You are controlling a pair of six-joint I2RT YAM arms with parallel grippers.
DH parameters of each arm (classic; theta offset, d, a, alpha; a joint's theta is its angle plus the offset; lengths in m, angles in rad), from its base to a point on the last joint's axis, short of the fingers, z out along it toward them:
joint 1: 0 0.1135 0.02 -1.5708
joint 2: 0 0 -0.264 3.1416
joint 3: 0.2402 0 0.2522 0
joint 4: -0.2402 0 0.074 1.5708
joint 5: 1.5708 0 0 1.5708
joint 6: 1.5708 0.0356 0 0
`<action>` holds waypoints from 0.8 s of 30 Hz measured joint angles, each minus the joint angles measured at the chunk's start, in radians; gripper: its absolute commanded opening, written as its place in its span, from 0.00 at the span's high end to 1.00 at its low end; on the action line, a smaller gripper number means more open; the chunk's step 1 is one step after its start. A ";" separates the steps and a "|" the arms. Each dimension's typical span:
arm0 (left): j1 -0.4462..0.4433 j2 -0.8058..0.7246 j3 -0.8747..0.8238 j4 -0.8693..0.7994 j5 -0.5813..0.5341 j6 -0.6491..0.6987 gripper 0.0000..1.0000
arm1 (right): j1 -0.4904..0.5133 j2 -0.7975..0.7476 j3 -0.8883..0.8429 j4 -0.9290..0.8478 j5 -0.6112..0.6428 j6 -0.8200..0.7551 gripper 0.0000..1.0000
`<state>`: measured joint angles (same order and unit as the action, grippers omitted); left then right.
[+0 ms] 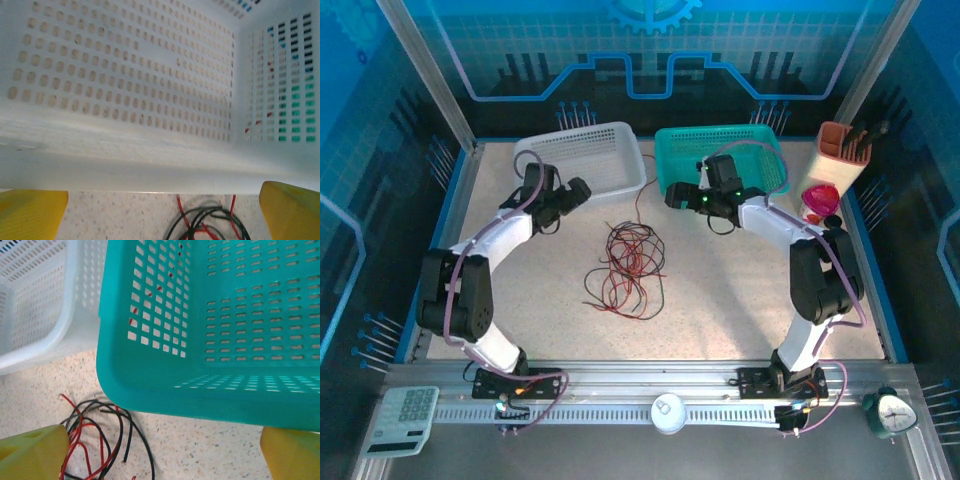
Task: Untangle the cables
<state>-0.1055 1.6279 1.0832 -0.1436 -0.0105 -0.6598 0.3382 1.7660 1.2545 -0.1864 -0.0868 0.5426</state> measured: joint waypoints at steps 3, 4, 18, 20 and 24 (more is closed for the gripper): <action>0.027 0.006 0.025 -0.004 0.001 0.006 0.01 | -0.013 -0.004 0.002 -0.003 0.000 -0.004 0.01; 0.035 0.006 0.033 -0.005 0.001 0.008 0.01 | -0.013 -0.009 0.002 -0.007 0.000 -0.005 0.03; 0.049 -0.401 -0.088 -0.123 0.082 -0.010 0.06 | 0.145 -0.364 -0.178 -0.062 -0.002 -0.043 0.19; 0.043 -0.490 -0.154 -0.140 0.105 -0.043 0.07 | 0.201 -0.369 -0.177 -0.079 -0.003 -0.060 0.24; 0.029 -0.597 -0.291 -0.166 0.124 -0.114 0.05 | 0.320 -0.320 -0.127 -0.141 -0.019 -0.098 0.39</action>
<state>-0.0765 1.0313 0.7918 -0.3092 0.1139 -0.7742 0.6579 1.4456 1.1271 -0.3275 -0.1062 0.4446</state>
